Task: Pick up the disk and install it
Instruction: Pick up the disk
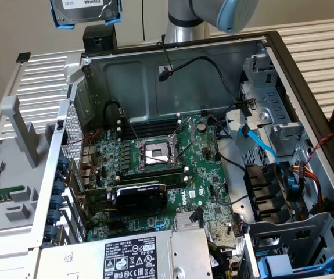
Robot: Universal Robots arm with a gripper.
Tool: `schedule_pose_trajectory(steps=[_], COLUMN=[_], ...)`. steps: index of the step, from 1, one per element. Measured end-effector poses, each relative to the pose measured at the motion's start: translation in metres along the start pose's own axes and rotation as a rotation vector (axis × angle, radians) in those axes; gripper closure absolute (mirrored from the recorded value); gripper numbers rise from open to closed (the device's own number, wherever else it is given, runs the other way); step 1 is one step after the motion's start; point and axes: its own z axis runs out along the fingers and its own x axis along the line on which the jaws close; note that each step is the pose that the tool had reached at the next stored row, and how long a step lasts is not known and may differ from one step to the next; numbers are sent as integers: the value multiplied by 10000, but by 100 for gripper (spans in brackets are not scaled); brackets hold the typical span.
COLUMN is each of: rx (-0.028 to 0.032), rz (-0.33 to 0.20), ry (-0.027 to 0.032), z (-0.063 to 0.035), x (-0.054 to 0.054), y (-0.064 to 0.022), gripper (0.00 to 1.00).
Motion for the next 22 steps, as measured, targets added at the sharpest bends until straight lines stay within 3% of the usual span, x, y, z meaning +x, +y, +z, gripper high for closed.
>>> schedule_pose_trajectory(steps=[7,22], rx=[-49,-51], rz=[1,2], ry=[1,2], z=[-11,9], x=[150,406], y=[-189,-540], gripper=[63,63])
